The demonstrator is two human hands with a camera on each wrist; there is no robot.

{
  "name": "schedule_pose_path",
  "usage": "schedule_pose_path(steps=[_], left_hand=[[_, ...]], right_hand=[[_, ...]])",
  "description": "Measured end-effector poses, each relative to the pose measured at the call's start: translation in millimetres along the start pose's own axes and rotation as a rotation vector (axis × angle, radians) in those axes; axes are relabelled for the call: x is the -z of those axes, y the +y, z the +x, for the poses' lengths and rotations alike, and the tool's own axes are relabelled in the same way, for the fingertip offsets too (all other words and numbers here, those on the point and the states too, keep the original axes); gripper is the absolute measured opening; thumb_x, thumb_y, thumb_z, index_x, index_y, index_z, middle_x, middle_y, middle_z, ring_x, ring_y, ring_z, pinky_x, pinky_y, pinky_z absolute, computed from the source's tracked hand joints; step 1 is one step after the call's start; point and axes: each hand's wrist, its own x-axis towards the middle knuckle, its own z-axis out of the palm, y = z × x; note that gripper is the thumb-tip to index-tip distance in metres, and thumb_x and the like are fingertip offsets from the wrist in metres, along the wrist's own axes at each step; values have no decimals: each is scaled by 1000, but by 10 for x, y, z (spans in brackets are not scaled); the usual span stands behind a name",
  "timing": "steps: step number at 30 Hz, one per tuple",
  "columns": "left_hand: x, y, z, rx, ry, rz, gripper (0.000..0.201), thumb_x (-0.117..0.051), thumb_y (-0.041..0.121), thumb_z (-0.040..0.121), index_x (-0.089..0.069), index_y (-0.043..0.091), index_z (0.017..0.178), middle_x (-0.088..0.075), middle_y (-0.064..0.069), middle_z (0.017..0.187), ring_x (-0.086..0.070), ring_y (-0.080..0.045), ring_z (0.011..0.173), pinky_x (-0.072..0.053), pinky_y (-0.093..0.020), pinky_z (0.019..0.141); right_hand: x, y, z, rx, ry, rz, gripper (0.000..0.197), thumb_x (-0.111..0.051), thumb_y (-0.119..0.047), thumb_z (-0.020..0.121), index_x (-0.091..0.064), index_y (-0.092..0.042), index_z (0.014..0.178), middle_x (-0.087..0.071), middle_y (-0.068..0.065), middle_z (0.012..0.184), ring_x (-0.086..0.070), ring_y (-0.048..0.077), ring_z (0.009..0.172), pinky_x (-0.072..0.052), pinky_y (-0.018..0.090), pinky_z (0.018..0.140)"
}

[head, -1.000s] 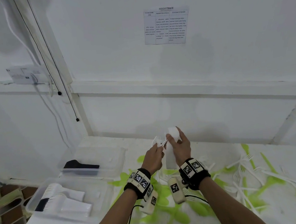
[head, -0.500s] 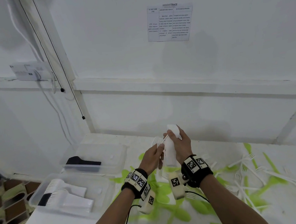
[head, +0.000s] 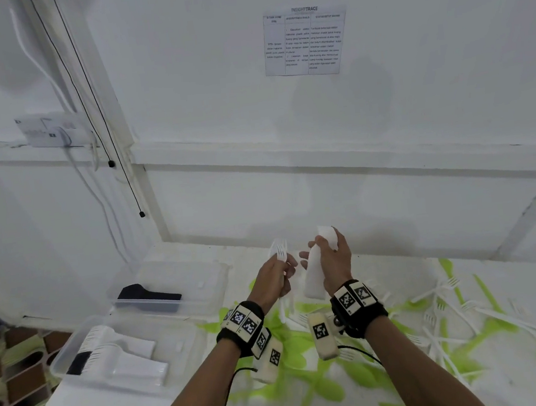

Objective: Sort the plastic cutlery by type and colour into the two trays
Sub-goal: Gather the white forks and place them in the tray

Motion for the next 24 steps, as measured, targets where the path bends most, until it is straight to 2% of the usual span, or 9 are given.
schedule_pose_path(steps=[4,7,9,13,16,17,19,21,24], left_hand=[[26,63,17,-3,-68,-11,29,-36,2,99,-63,3,92,-51,-9,75,-35,-18,41,-23,-23,44],[45,62,17,25,-135,160,28,-39,7,103,-67,4,103,-64,-13,82,-47,-19,42,-30,-20,42],[75,9,25,-50,-89,294,26,-39,12,107,-64,4,111,-74,-7,89,-59,-22,47,-37,-20,44],[14,-55,39,-121,-109,486,22,-40,10,105,-62,5,101,-76,-7,86,-70,-28,56,-44,-21,51],[-40,-68,50,-65,-153,623,20,-41,8,100,-58,6,111,-74,-13,85,-70,-27,63,-50,-26,59],[-33,-90,51,-43,-163,598,23,-43,8,96,-56,6,115,-74,-13,87,-67,-25,61,-52,-27,60],[3,-129,47,-19,-187,520,43,-49,15,89,-52,7,130,-73,-12,95,-63,-20,57,-52,-28,60],[32,-158,42,-15,-181,463,59,-52,28,85,-45,18,143,-69,-7,105,-60,-16,55,-48,-24,59],[41,-171,14,-100,-141,570,45,-56,33,101,-50,19,143,-62,-3,110,-58,-17,54,-46,-25,61]], right_hand=[[104,67,-88,-84,-168,-139,41,-67,-19,95,-54,-22,134,-69,11,90,-64,25,64,-53,33,56],[132,74,-170,-4,-154,-252,57,-81,-37,84,-54,-35,135,-72,8,103,-68,24,74,-55,32,57],[157,61,-226,79,-143,-364,68,-85,-45,77,-51,-40,135,-70,4,106,-71,23,83,-57,29,57],[129,96,-330,108,-142,-412,74,-87,-39,77,-49,-37,140,-69,3,108,-71,20,82,-56,23,54],[93,146,-354,158,-171,-488,66,-82,-36,84,-50,-33,141,-62,0,121,-61,1,90,-46,6,52],[101,167,-334,169,-179,-520,64,-81,-36,85,-51,-33,141,-61,-1,124,-60,1,93,-44,5,55],[119,187,-291,163,-181,-543,61,-80,-34,85,-52,-36,140,-61,-2,127,-61,10,99,-44,8,63],[139,175,-247,170,-153,-538,60,-79,-30,85,-51,-38,138,-63,-1,123,-64,15,101,-48,11,63],[150,114,-148,205,-73,-491,60,-80,-30,85,-50,-38,137,-65,3,117,-67,19,94,-57,22,69]])
